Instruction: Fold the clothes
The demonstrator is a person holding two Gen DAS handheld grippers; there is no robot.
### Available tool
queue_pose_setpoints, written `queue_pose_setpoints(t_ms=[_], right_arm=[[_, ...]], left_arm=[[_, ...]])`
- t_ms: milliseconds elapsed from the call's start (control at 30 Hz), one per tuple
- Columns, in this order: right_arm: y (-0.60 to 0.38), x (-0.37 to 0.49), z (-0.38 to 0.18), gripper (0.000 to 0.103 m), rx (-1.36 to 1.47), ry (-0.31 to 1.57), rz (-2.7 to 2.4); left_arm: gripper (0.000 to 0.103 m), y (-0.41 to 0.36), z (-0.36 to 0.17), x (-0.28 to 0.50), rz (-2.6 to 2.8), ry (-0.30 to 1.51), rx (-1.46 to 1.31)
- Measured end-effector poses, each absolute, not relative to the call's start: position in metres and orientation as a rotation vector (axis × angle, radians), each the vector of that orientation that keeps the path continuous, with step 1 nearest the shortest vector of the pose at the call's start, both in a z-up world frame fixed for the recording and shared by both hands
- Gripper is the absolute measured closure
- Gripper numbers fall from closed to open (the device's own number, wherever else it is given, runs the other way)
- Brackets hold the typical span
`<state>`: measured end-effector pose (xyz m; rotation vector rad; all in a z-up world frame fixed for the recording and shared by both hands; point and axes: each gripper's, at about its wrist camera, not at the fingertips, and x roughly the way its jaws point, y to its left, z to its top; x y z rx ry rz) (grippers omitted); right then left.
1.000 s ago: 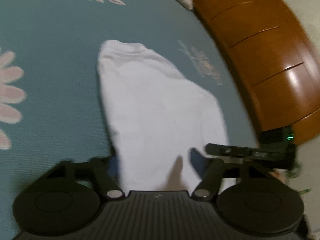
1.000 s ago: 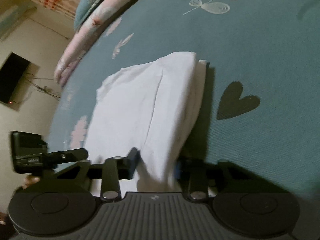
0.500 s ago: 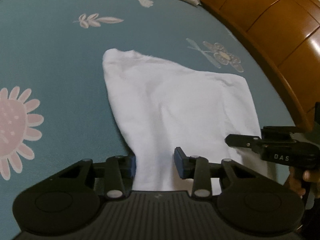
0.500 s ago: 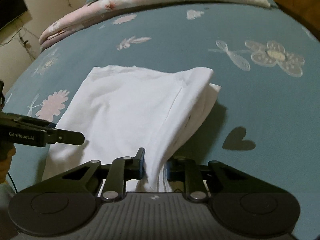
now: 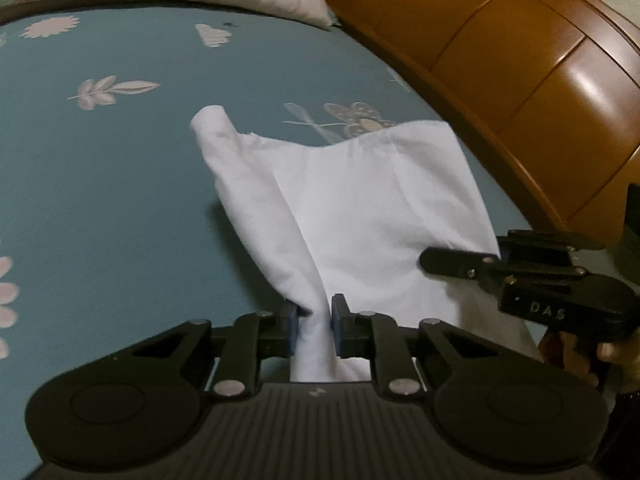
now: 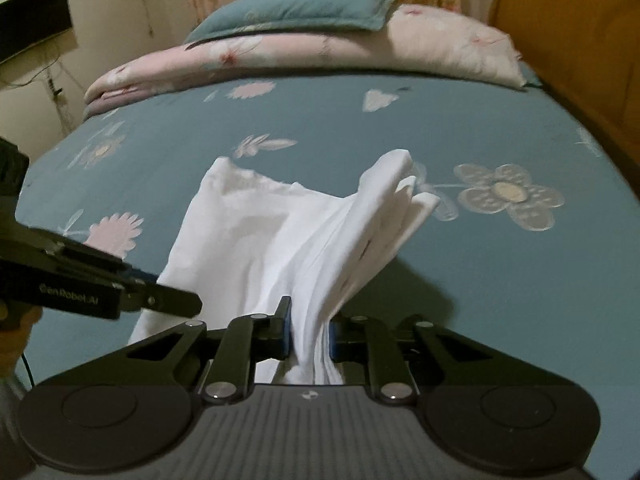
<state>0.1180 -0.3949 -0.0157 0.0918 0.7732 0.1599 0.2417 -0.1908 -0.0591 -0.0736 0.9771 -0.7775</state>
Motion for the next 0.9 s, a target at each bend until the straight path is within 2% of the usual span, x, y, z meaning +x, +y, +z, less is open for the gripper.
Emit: queue_pose_setpoints(t_ms=[467,833,867,900], right_arm=[[-0.505,0.103,0.012,0.085,0.061,0.715,-0.07],[-0.562,0.118,-0.017,0.084,0.086,0.757,-0.171],[-0.567,0.118,-0.024,0.082,0.095,0.764,-0.193],[-0.572,0.117,-0.029,0.074,0.1,0.769,-0.223]], left_arm=[[0.088,-0.321,-0.043,0.243,-0.942,0.949,-0.074],[0.088,-0.377,-0.065,0.248,-0.961,0.985,-0.018],[0.087,-0.376,-0.067,0.249,-0.95,0.986,-0.007],[0.084,-0.374,-0.07,0.25,-0.939,0.986,0.005]])
